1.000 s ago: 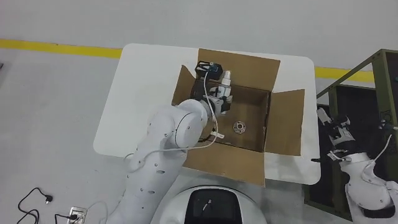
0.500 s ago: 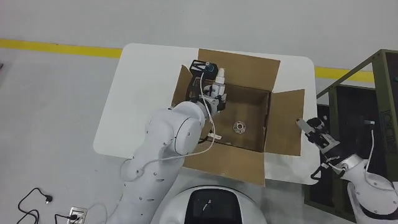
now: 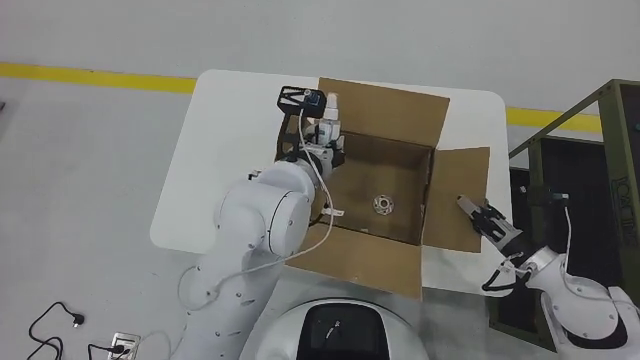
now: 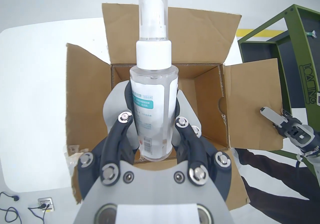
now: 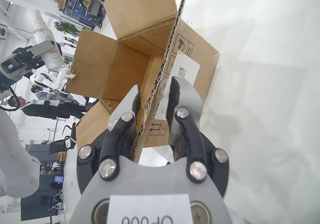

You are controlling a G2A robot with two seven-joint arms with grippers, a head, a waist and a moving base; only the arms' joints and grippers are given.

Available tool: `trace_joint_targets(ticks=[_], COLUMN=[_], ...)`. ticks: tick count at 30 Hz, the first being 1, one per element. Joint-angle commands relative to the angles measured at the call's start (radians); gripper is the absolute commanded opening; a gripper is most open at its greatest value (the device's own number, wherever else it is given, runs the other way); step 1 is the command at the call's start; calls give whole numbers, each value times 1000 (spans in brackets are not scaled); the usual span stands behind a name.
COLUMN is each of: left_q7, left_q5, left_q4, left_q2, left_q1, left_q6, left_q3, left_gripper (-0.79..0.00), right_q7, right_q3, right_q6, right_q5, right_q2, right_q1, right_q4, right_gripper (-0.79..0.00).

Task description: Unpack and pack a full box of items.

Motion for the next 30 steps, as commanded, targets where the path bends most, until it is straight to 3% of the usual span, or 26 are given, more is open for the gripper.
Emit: trace_joint_targets(ticks=[1,18,26,30], left_q7=[-9,-132,-188,-215], left_q5=[16,163,226,266], left_q4=[-10,-76,-51,19], left_q2=[2,10,13,13], left_q1=[5,10,40,53], left_q6=[0,23,40,36], left_q3=[-11,-93,-142,-130], left_gripper=[-785,-785,-785,-785], right_q7=[1,72,95,97], right_q3=[6,70,96,99], right_q6=[3,-29,-50,-58], right_q5=[6,51,44,48], right_q2=[1,17,26,28], right_q1=[2,65,87,90], right_q4=[3,78,122,134], right_gripper=[-785,-785,-785,-785])
